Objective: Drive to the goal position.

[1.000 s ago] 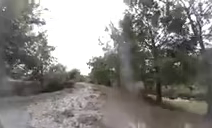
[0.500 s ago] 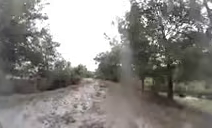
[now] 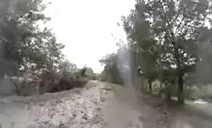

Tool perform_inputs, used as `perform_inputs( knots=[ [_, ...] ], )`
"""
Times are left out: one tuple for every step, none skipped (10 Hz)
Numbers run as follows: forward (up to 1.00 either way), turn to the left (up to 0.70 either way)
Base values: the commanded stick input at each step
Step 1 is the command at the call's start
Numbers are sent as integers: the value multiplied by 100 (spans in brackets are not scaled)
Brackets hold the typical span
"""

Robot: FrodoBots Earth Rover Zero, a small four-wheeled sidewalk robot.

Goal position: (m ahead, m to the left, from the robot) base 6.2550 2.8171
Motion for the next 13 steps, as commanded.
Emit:
perform_inputs(
  knots=[
    [60, 0],
    [60, 0],
    [60, 0],
    [60, 0],
    [60, 0],
    [60, 0],
    [60, 0],
    [60, 0],
    [60, 0],
    [60, 0],
    [60, 0],
    [60, 0],
    [60, 0]
  ],
)
